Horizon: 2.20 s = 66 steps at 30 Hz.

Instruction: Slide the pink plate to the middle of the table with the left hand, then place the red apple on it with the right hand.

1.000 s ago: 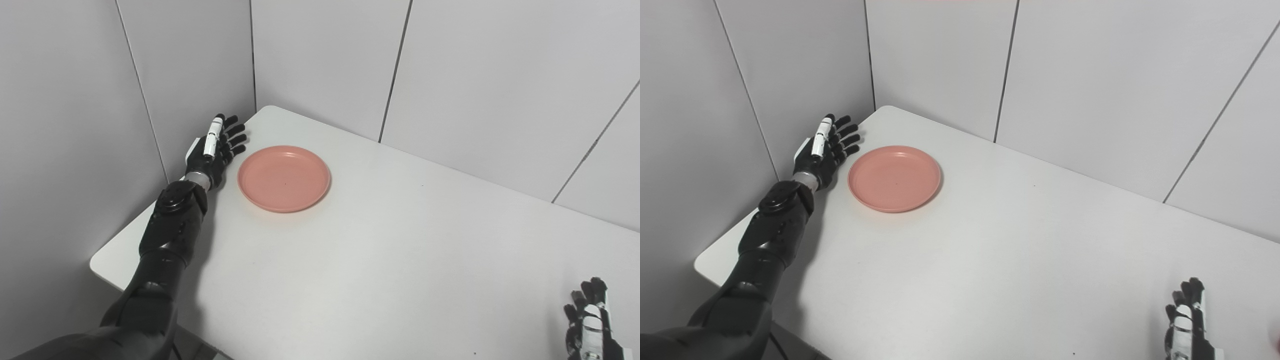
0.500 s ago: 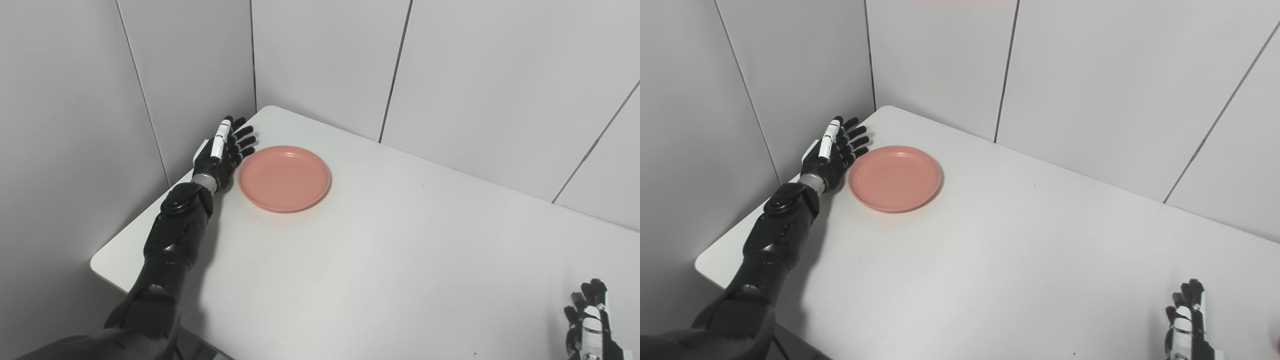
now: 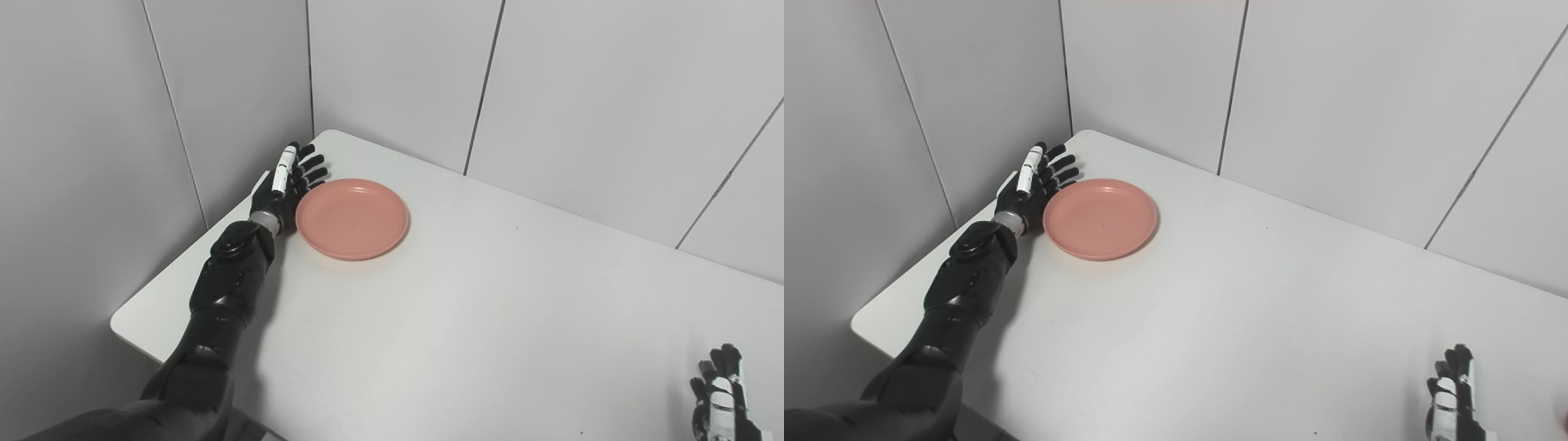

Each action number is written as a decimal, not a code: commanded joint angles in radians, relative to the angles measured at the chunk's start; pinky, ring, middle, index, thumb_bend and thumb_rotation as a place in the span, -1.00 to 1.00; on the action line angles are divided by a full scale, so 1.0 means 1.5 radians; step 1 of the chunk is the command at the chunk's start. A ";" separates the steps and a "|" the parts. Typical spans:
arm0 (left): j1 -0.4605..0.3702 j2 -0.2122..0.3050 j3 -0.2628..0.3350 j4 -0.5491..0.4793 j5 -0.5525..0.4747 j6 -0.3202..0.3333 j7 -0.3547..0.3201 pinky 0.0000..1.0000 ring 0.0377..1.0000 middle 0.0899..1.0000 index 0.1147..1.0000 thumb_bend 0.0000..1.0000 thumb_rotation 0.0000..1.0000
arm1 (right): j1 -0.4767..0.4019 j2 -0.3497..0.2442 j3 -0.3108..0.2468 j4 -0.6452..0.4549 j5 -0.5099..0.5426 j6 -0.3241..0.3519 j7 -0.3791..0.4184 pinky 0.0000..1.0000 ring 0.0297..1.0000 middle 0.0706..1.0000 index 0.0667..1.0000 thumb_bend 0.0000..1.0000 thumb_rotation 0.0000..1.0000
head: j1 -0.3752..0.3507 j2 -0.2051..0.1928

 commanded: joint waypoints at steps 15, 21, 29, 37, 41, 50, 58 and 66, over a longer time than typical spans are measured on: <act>-0.001 -0.018 -0.011 -0.037 -0.008 0.021 -0.008 0.76 0.75 0.75 0.72 -0.36 1.00 | -0.009 0.007 -0.004 -0.021 0.008 0.012 0.000 1.00 1.00 1.00 1.00 -1.00 1.00 | -0.003 0.003; 0.003 -0.028 -0.014 -0.051 -0.003 0.031 0.000 0.76 0.75 0.75 0.71 -0.35 1.00 | -0.009 0.006 -0.004 -0.019 0.012 0.007 0.003 1.00 1.00 1.00 1.00 -1.00 1.00 | -0.006 0.005; 0.005 -0.037 -0.023 -0.069 0.000 0.042 0.006 0.77 0.75 0.74 0.70 -0.38 1.00 | -0.008 0.008 -0.003 -0.019 0.001 0.003 -0.002 1.00 1.00 1.00 0.99 -1.00 1.00 | -0.008 0.007; 0.008 -0.047 -0.031 -0.093 0.002 0.059 0.016 0.79 0.75 0.74 0.70 -0.37 1.00 | -0.004 0.009 -0.001 -0.027 -0.006 0.010 -0.001 1.00 1.00 0.99 0.98 -1.00 1.00 | -0.013 0.012; 0.005 -0.051 -0.039 -0.094 0.004 0.055 0.013 0.77 0.75 0.74 0.71 -0.38 1.00 | -0.004 0.008 -0.002 -0.023 -0.004 0.003 0.001 1.00 1.00 1.00 1.00 -1.00 1.00 | -0.016 0.013; 0.007 -0.063 -0.059 -0.109 0.015 0.044 0.009 0.77 0.75 0.73 0.71 -0.34 1.00 | -0.003 0.010 -0.003 -0.027 0.003 0.010 0.001 1.00 1.00 1.00 1.00 -1.00 1.00 | -0.017 0.018; 0.015 -0.074 -0.078 -0.120 0.024 0.033 0.011 0.74 0.73 0.72 0.70 -0.32 1.00 | -0.005 0.005 -0.003 -0.016 -0.002 -0.001 0.002 1.00 1.00 1.00 1.00 -1.00 1.00 | -0.015 0.021; 0.021 -0.088 -0.085 -0.134 0.035 0.031 0.010 0.76 0.75 0.74 0.71 -0.32 1.00 | -0.007 0.004 -0.005 -0.008 0.005 -0.011 0.005 1.00 1.00 0.99 0.99 -1.00 1.00 | -0.017 0.023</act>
